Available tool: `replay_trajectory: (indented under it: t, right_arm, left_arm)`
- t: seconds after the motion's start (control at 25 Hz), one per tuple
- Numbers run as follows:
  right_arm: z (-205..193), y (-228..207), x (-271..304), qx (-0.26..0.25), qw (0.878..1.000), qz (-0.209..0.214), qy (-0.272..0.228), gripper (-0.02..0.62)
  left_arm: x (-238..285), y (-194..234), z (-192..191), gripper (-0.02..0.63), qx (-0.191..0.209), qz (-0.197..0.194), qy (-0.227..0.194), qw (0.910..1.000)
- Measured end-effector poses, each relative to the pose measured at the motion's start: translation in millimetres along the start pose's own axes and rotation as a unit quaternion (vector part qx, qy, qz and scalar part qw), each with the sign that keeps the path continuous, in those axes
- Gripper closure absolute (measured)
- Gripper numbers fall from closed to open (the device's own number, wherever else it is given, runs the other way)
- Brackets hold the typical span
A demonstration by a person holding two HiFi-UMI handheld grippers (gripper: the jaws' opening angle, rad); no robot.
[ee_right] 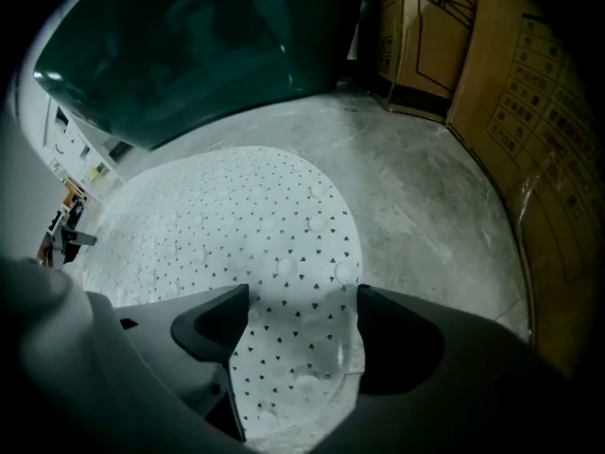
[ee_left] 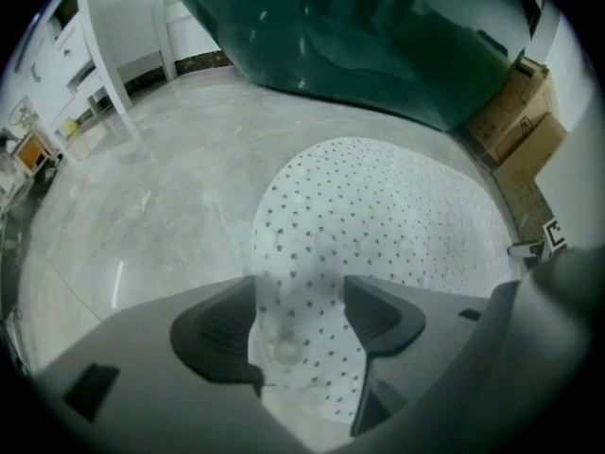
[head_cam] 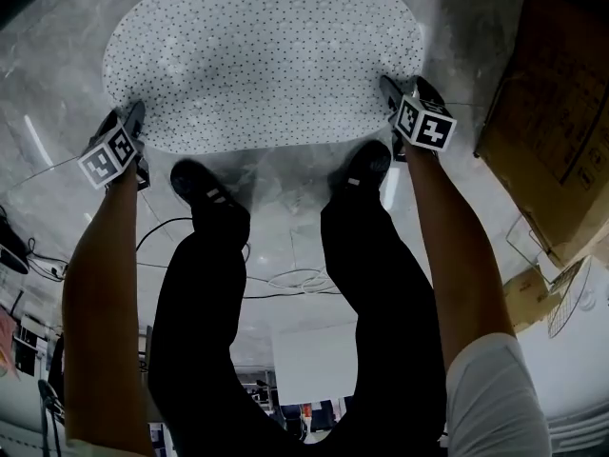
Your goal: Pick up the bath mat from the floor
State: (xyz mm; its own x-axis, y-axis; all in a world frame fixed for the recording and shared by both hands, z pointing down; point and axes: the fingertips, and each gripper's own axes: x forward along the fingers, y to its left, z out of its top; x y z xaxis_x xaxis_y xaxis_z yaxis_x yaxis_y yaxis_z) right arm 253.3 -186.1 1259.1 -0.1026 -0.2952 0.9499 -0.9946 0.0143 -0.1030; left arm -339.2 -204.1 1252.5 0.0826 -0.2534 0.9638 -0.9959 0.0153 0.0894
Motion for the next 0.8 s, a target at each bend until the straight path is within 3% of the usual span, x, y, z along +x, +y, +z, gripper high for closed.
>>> replay_trajectory:
  t: [0.12,0.24,0.28,0.32,0.36,0.4,0.52,0.64,0.8]
  right_arm:
    - [-1.7,-0.4,-0.4,0.005,1.0,-0.002,0.0,0.232]
    - [-1.5,-1.1,-0.9,0.013,1.0,-0.004,-0.001,0.249]
    - [-1.5,1.3,-1.3,0.016,1.0,0.0,-0.002,0.261]
    - [-1.5,6.6,-1.7,0.017,1.0,0.009,-0.001,0.303]
    - [-1.6,14.6,-1.9,0.017,1.0,0.02,0.001,0.467]
    - [-1.5,22.4,-2.2,0.022,0.999,0.025,0.0,0.53]
    - [4.2,32.5,-8.6,0.076,0.997,0.021,-0.015,0.538]
    - [19.5,45.5,-28.6,0.069,0.997,0.03,-0.026,0.546]
    - [37.0,68.3,-82.9,0.083,0.995,0.055,-0.019,0.549]
  left_arm:
    - [-2.7,-2.1,-0.7,0.376,-0.03,0.002,-0.007,0.9995]
    - [-0.8,-11.8,-1.0,0.431,-0.034,-0.017,0.005,0.9993]
    - [0.6,-18.9,-2.0,0.467,-0.022,-0.033,0.012,0.9992]
    - [2.5,-26.9,-2.9,0.554,-0.006,-0.048,0.019,0.9986]
    - [3.8,-32.5,-3.4,0.553,0.001,-0.055,0.022,0.9982]
    - [3.9,-35.2,-2.7,0.554,-0.006,-0.058,0.021,0.9981]
    - [-6.3,-38.7,4.8,0.561,-0.029,-0.067,0.007,0.9973]
    - [-29.8,-41.8,16.5,0.563,-0.05,-0.078,-0.005,0.9957]
    - [-79.8,-65.4,31.9,0.563,-0.079,-0.13,-0.007,0.9883]
